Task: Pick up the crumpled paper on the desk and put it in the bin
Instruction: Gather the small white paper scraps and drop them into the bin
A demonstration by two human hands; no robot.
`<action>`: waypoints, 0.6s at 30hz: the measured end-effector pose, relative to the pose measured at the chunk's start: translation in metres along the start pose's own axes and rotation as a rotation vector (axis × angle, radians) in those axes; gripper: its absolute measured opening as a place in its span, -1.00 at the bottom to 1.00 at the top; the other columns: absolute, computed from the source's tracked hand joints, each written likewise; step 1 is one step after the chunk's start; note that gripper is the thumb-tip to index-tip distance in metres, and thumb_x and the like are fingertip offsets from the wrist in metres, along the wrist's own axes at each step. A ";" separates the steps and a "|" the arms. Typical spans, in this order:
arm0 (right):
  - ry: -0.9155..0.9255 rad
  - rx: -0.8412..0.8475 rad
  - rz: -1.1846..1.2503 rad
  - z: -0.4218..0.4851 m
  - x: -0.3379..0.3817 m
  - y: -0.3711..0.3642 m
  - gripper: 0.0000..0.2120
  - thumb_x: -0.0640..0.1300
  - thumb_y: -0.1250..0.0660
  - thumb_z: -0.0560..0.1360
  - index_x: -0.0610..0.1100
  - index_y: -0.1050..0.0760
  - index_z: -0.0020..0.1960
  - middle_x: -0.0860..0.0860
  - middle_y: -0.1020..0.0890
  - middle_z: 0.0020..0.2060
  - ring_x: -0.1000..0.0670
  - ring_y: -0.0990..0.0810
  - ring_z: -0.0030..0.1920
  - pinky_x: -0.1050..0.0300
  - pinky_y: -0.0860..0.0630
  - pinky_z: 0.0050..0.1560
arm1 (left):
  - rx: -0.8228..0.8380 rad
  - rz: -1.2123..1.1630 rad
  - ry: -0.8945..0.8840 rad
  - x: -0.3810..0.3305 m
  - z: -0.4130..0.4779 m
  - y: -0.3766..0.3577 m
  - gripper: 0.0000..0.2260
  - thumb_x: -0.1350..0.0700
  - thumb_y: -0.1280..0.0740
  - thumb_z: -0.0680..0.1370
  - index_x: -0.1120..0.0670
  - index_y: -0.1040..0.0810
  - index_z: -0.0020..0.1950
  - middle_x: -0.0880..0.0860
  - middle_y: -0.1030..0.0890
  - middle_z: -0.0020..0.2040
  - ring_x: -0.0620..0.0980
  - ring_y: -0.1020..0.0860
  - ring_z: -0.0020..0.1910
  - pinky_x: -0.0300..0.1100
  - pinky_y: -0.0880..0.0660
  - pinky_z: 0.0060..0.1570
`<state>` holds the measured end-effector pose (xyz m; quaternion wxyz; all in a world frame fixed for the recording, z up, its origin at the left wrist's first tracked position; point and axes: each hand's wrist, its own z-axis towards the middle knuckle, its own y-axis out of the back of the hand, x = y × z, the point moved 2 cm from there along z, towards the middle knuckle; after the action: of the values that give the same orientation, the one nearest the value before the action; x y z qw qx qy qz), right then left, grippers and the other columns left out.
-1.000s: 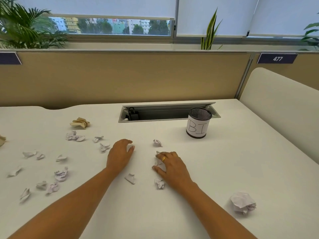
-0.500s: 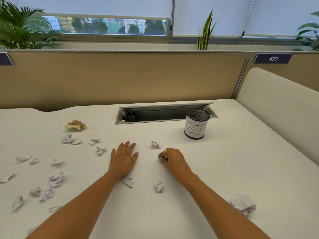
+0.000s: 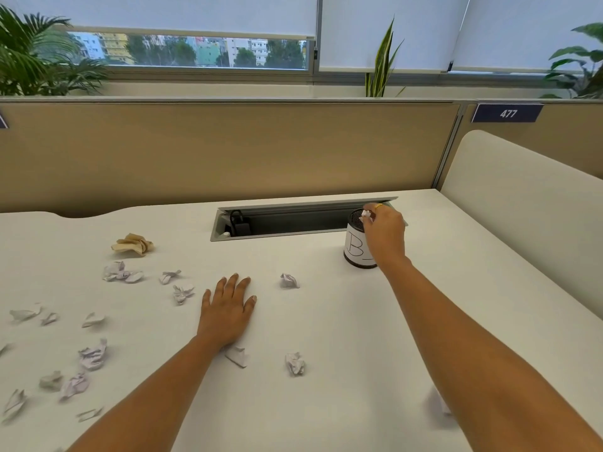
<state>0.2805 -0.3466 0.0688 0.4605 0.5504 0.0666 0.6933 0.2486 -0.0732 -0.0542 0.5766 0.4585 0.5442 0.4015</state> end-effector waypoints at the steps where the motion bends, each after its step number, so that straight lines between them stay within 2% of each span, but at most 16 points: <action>1: -0.005 0.001 -0.013 0.001 -0.002 0.000 -0.72 -0.27 -0.22 0.55 -0.27 -0.48 0.25 -0.21 -0.58 0.17 -0.15 -0.55 0.18 0.09 -0.44 0.22 | 0.003 0.000 0.001 0.000 0.000 0.000 -0.57 -0.05 0.04 0.62 -0.04 -0.02 0.49 0.00 -0.02 0.54 0.02 0.03 0.53 0.07 0.07 0.49; 6: -0.005 0.001 -0.040 0.002 -0.003 0.002 -0.68 -0.25 -0.28 0.53 -0.26 -0.45 0.27 -0.19 -0.56 0.20 -0.15 -0.52 0.21 0.09 -0.42 0.24 | 0.036 -0.011 0.007 0.000 0.001 0.001 -0.57 -0.05 0.04 0.62 -0.05 -0.01 0.49 0.00 0.00 0.55 0.02 0.06 0.53 0.07 0.09 0.48; 11: 0.125 -0.017 0.039 -0.013 0.004 -0.009 -0.83 -0.33 -0.25 0.51 -0.30 -0.58 0.05 -0.21 -0.64 0.00 -0.14 -0.60 0.03 0.13 -0.48 0.12 | 0.074 -0.032 0.021 -0.001 0.002 0.003 -0.57 -0.05 0.05 0.62 -0.05 0.00 0.49 -0.01 0.03 0.55 0.02 0.09 0.53 0.07 0.13 0.49; 14: 0.247 0.139 0.024 -0.031 0.011 -0.029 -0.85 -0.35 -0.29 0.48 -0.27 -0.60 -0.01 -0.19 -0.66 -0.07 -0.05 -0.58 -0.15 0.21 -0.49 -0.06 | 0.073 -0.037 0.023 -0.001 0.002 0.004 -0.57 -0.05 0.04 0.62 -0.05 0.00 0.49 -0.01 0.03 0.55 0.02 0.08 0.53 0.07 0.13 0.49; 16: 0.261 0.279 0.025 -0.047 0.015 -0.045 -0.84 -0.31 -0.29 0.48 -0.24 -0.60 0.01 -0.16 -0.66 -0.02 -0.05 -0.60 -0.13 0.23 -0.48 -0.05 | 0.074 -0.039 0.023 -0.001 0.002 0.005 -0.57 -0.05 0.04 0.62 -0.05 0.00 0.49 -0.01 0.03 0.55 0.03 0.08 0.53 0.07 0.13 0.48; 18: 0.220 0.398 0.058 -0.063 0.018 -0.061 -0.82 -0.28 -0.30 0.49 -0.21 -0.58 0.07 -0.13 -0.63 0.05 -0.06 -0.61 -0.02 0.20 -0.47 0.04 | 0.080 -0.040 0.021 -0.001 0.002 0.005 -0.57 -0.05 0.04 0.62 -0.05 0.00 0.49 -0.01 0.03 0.55 0.03 0.09 0.53 0.07 0.13 0.48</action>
<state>0.2637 -0.2736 0.0205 0.3128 0.5531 0.2361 0.7352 0.2502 -0.0734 -0.0491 0.5598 0.4662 0.5748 0.3727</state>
